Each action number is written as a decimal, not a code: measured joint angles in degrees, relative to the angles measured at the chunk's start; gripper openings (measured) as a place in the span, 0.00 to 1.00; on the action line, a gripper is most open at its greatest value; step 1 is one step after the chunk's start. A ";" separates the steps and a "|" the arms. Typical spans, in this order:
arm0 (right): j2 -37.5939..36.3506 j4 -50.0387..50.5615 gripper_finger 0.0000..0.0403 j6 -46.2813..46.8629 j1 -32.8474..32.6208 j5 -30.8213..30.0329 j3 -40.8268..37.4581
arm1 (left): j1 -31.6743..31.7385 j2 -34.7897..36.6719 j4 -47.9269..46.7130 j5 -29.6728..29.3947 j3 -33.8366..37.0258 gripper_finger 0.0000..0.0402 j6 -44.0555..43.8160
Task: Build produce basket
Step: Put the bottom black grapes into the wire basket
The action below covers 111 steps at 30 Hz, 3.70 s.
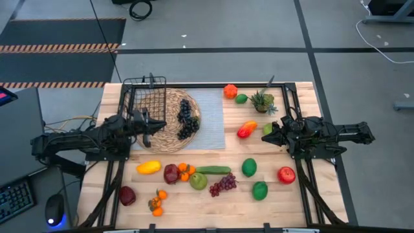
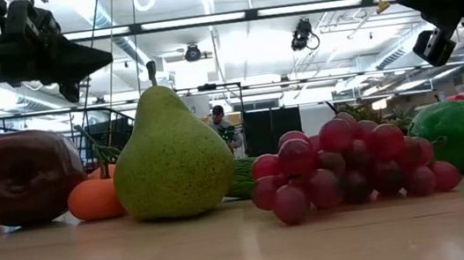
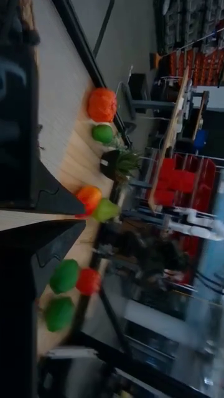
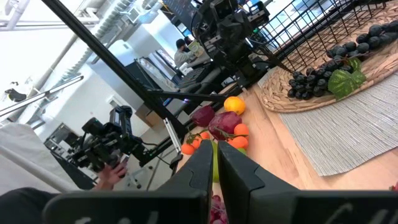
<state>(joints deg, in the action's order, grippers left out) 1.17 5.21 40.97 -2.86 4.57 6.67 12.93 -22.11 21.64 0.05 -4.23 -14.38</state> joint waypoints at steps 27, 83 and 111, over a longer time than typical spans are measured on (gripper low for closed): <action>0.00 -0.95 0.07 -0.13 0.00 -8.36 0.01 | -0.24 -10.46 -17.25 -4.09 -24.83 0.37 9.99; 43.74 2.00 0.66 -43.70 5.27 -32.75 42.69 | -0.29 -40.89 -38.51 -3.43 -46.95 0.61 10.43; 66.66 6.46 0.66 -40.16 15.07 -13.96 47.68 | -3.19 -40.89 -40.80 -3.43 -46.95 0.61 7.22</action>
<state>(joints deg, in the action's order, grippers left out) 67.83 11.67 0.81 12.20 -9.39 54.35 9.74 -63.00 -19.16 -3.38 -51.18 -7.16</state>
